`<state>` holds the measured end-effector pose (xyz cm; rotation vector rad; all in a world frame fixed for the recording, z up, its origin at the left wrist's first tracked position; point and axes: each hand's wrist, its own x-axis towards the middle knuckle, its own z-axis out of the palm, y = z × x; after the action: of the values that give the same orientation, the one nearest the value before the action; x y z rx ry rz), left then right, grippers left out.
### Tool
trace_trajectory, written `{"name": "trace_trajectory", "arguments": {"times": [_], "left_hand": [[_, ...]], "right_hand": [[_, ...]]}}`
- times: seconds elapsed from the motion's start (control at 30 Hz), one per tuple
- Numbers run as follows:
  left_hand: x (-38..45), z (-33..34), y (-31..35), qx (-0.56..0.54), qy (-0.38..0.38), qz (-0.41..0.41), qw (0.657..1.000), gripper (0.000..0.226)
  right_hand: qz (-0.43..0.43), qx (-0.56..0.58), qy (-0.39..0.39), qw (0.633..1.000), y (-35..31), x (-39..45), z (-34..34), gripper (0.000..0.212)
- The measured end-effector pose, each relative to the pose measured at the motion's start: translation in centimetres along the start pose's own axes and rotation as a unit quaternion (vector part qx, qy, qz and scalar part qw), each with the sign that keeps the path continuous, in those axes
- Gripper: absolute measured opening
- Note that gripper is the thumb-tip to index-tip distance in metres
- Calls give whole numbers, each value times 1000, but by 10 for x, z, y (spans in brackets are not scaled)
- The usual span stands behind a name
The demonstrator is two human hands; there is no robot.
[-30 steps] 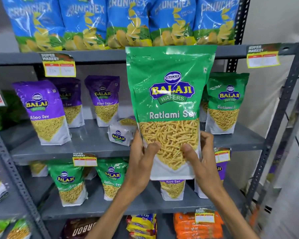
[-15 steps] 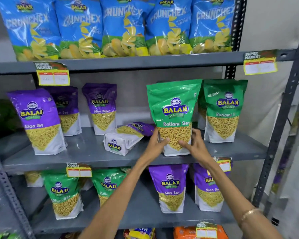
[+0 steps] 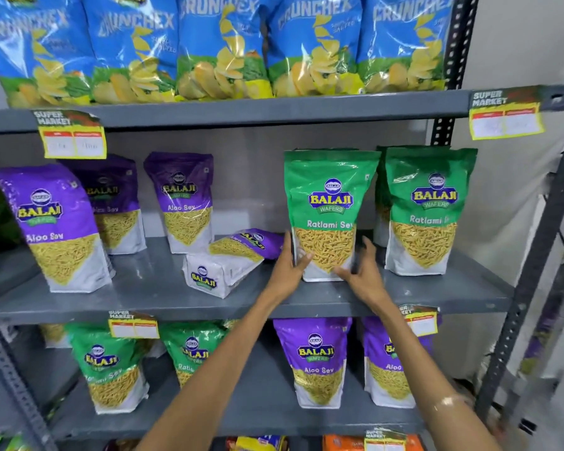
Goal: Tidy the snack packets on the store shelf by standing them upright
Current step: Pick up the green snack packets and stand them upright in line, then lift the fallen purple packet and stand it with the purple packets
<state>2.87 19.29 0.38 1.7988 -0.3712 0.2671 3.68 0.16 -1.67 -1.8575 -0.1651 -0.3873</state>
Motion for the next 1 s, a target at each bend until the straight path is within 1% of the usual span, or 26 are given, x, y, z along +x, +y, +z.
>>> {"name": "trace_trajectory", "arguments": {"times": [0.03,0.07,0.1,0.17,0.23,0.27,0.33,0.37,0.4,0.43,0.47,0.5,0.53,0.57,0.6,0.63,0.67,0.7,0.77,0.8,0.9,0.93,1.0], "left_hand": [[-11,-3,-2,-5,21,-5,1000,83],[-27,-7,1,-5,42,-4,999,79],[-45,-13,4,5,68,7,998,70],[-80,-30,12,40,127,55,990,47],[-98,-56,12,53,206,89,973,26],[-99,-71,14,51,250,97,962,20],[-91,-105,14,55,312,91,944,15],[-84,-121,13,64,334,76,937,14],[-71,-139,6,82,354,46,930,15],[-58,-155,1,111,364,-7,925,21],[-44,-173,-6,145,362,-68,918,32],[-34,-186,-7,157,344,-126,917,43],[-24,-197,-6,142,306,-178,924,50],[-20,-204,0,98,249,-238,934,49],[-16,-210,7,28,186,-307,933,42],[-11,-215,10,-13,133,-364,922,38],[-8,-220,9,-22,91,-390,916,41],[-3,-225,5,-6,54,-404,913,44],[6,-233,-5,8,-6,-417,909,43],[11,-237,-13,15,-29,-413,910,39],[24,-241,-34,12,-84,-390,917,39],[22,-240,-36,-5,-98,-377,921,35],[13,-234,-35,-44,-116,-354,927,25]], "right_hand": [[-19,-16,20,999,-1,-10,-1,95],[-45,-19,40,998,0,-22,-1,89],[-63,-6,54,997,1,-35,-1,78],[-61,40,67,995,-1,-61,4,49],[-43,56,40,997,-8,-75,19,27],[-28,65,6,997,-16,-77,31,23],[24,120,-67,990,-35,-71,63,17],[56,145,-84,984,-45,-63,84,14],[81,148,-89,982,-54,-53,103,19],[109,140,-93,980,-59,-40,123,32],[138,118,-98,978,-68,-29,140,45],[165,99,-107,976,-77,-19,154,58],[187,90,-116,971,-86,-11,166,73],[213,89,-120,966,-90,-3,175,89],[231,90,-119,961,-96,2,182,102],[241,91,-119,959,-100,5,189,106],[245,90,-116,958,-104,7,195,105],[244,81,-116,959,-105,10,201,98],[236,60,-123,962,-109,12,210,79],[233,50,-121,964,-110,12,211,73],[209,38,-107,971,-110,4,212,72],[200,35,-98,974,-109,-1,211,64],[159,64,-79,982,-109,-14,210,43]]}}
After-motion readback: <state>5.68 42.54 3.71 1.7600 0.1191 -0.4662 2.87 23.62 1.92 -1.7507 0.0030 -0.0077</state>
